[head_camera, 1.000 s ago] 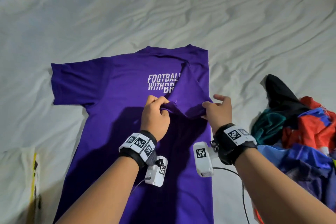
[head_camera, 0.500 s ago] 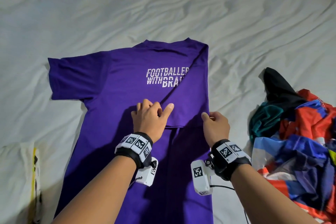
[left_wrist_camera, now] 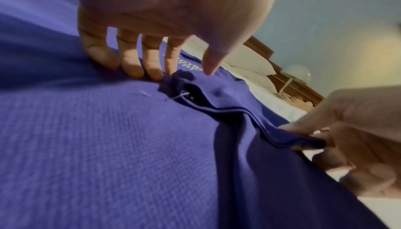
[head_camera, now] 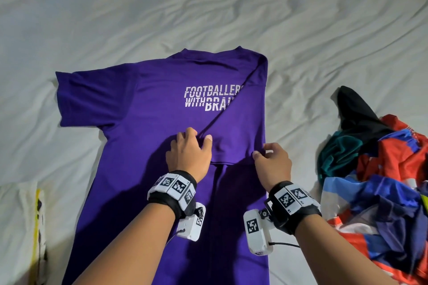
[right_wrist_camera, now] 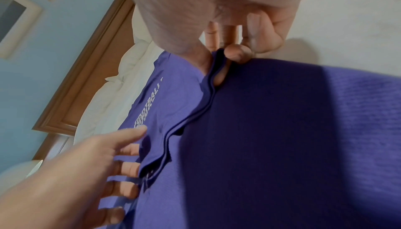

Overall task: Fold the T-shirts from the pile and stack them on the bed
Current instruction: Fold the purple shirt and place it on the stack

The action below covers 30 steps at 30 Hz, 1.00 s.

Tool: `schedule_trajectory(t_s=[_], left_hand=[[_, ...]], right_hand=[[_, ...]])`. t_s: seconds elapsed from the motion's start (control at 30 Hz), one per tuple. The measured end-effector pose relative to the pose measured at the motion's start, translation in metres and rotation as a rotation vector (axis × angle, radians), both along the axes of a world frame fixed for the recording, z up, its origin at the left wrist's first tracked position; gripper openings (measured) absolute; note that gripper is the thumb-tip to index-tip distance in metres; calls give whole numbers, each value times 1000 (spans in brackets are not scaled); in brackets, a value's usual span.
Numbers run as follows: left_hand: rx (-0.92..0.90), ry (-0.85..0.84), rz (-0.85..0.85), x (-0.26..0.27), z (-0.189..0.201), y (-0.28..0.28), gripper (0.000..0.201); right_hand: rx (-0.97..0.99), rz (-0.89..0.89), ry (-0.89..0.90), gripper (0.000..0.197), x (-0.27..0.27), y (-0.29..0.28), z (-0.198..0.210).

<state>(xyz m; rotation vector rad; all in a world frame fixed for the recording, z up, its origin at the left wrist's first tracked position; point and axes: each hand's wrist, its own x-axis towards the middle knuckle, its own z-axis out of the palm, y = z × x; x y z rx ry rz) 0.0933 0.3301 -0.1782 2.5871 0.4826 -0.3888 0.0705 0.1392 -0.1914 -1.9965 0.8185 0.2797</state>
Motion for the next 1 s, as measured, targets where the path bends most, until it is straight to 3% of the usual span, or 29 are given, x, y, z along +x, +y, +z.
schedule_trajectory(t_s=[0.07,0.2,0.27,0.33,0.43,0.53,0.63,0.77,1.0], left_hand=[[91,41,-41,1,-2,-4,32],[7,62,58,11,7,5,14],[-12,97,93,14,13,9,23],[54,82,49,14,16,8,41],[216,-121,-204,19,-3,-3,61],[313,-113,-466,24,-34,-9,69],[360,-119,-534,24,-57,-4,71],[347,-151,-530,25,-68,-3,74],[315,-145,-516,28,-80,-1,76]], right_hand=[[1,3,3,13,1,0,1],[-5,16,19,13,1,-1,3],[-64,39,57,18,0,0,7],[-285,125,43,35,1,5,11],[-578,339,-166,61,11,17,13],[-666,740,-205,65,35,25,-2],[-740,1007,-204,70,59,18,-31],[-816,1075,-159,80,100,-3,-49],[-847,1022,-166,84,175,-27,-55]])
